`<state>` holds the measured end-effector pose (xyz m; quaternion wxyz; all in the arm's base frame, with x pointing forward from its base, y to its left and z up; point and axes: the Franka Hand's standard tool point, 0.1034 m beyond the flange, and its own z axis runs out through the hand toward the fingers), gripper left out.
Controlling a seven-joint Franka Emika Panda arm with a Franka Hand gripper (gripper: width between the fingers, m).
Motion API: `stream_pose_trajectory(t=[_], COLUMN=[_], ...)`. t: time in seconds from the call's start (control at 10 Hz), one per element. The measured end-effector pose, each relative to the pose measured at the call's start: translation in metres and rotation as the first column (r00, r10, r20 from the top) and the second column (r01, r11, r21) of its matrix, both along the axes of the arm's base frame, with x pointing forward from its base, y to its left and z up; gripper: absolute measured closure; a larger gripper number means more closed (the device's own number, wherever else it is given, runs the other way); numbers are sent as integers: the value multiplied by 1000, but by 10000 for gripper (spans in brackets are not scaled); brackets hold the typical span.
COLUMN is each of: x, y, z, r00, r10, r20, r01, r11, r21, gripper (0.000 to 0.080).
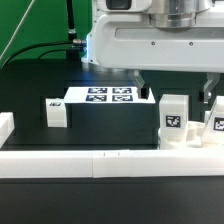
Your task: Assemble stool
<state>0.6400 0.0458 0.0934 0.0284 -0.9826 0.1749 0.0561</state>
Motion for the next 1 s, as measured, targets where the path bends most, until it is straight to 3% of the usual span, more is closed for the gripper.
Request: stream_pose_trajectory(t=[0.3,0.5,0.6,0.7,0.8,0.9,1.0], x=[-2,-1,-1,-1,-1,-1,0], y=[9,7,7,7,7,6,6], z=[-15,-14,-14,-14,-14,-15,-15], r00=[998,998,998,998,998,996,977], r10=[-20,-23,-23,-39,-49,-69,-203], r20=[52,52,52,51,50,54,64], r01=[21,24,24,39,50,69,205], r11=[1000,1000,1000,999,999,997,979], r21=[-14,-13,-13,-13,-14,-14,-21], gripper=[150,162,330,330,465,465,465])
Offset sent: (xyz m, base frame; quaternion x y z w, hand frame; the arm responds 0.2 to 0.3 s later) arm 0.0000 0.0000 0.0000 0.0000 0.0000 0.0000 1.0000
